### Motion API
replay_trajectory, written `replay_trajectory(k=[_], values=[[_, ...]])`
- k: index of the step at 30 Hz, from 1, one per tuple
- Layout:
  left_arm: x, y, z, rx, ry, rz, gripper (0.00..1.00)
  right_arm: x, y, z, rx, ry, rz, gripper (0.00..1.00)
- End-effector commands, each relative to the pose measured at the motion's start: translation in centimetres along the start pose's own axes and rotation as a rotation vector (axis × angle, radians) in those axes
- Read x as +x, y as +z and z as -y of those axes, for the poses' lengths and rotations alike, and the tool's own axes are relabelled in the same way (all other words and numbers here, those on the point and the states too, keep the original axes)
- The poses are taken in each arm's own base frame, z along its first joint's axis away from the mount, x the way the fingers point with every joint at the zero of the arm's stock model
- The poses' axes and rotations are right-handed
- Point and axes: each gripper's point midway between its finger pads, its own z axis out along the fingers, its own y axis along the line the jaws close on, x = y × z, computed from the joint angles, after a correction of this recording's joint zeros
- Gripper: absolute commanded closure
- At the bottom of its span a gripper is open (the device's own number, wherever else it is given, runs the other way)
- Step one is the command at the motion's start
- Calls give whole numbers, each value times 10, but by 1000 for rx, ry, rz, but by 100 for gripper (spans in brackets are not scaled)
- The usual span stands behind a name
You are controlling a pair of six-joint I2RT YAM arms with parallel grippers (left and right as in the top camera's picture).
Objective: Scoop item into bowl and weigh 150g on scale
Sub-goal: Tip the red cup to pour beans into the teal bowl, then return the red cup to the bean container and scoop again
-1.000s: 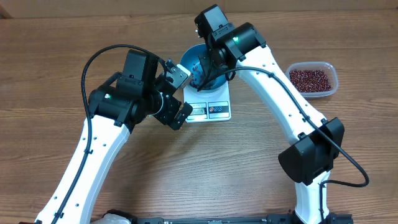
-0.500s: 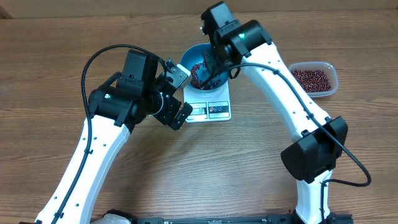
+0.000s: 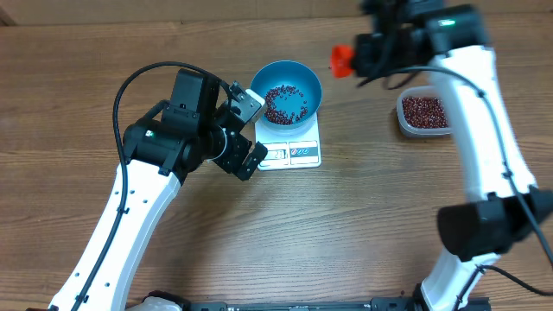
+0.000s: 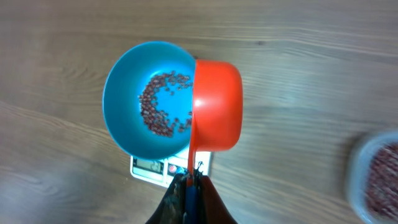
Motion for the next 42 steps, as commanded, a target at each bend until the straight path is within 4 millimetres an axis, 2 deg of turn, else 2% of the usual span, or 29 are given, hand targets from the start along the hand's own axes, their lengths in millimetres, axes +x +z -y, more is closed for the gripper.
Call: replay_trajectory(k=[1,6,10,12,16,23,29,39,42], values=[[-9,-9,1,5,-2,39,0,-8,-55,35,-10,41,98,96],[-9,-9,1,5,-2,40,0,16,-78,122,121,178,54,96],[-9,-9,1,5,-2,40,1,41,-81,175,233,287,5,96],[-9,-9,1,5,-2,39,1,51,-77,191,256,318,-16,96],[-9,-9,1,5,-2,40,0,67,-58,210,282,328,-65,96],[-9,-9,1,5,-2,40,1,86,-19,230,301,337,-99,96],[-9,-9,1,5,-2,40,1,94,3,237,298,335,-99,96],[-9,-9,1,5,-2,39,0,106,35,226,204,335,-108,96],[-9,-9,1,5,-2,40,0,106,40,216,157,331,-108,96]])
